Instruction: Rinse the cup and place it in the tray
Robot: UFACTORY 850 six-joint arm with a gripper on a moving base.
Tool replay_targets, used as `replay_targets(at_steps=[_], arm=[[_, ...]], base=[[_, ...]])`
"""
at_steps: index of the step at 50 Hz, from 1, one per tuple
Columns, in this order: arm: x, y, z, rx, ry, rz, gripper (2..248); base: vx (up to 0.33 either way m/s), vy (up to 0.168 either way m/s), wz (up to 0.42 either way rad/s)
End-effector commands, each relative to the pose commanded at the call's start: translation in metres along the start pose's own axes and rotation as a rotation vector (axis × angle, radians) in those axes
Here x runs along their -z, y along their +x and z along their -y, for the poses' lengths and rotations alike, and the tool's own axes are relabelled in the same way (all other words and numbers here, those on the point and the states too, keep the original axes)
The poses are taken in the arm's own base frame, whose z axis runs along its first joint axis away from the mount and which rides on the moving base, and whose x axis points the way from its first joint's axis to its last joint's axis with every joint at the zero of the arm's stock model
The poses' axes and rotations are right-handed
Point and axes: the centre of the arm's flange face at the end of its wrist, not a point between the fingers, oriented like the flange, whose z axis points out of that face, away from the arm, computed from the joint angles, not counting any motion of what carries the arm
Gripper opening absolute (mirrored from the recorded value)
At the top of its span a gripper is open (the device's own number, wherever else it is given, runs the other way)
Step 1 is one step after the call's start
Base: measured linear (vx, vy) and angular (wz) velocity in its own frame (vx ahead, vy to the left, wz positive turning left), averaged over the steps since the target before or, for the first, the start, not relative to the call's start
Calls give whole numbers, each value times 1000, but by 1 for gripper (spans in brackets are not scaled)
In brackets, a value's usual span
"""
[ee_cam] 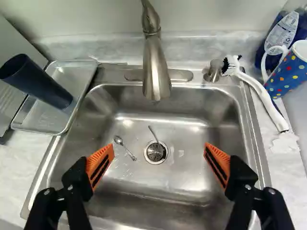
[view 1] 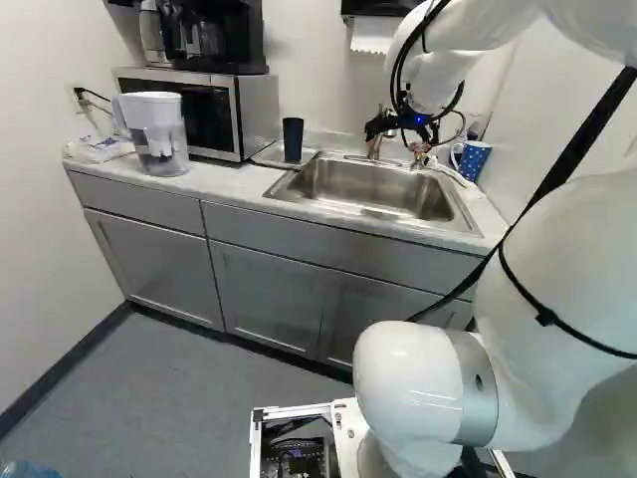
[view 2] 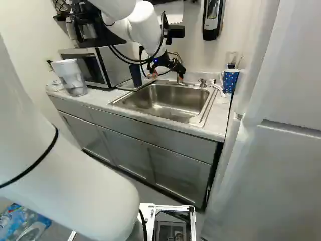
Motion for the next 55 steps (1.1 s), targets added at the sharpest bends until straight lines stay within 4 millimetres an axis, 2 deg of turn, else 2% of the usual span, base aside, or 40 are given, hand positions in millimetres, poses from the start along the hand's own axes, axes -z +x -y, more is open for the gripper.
replay_targets(at_steps=[55], arm=[[0, -1, 0, 0, 1, 9, 247]], base=[[0, 0, 0]])
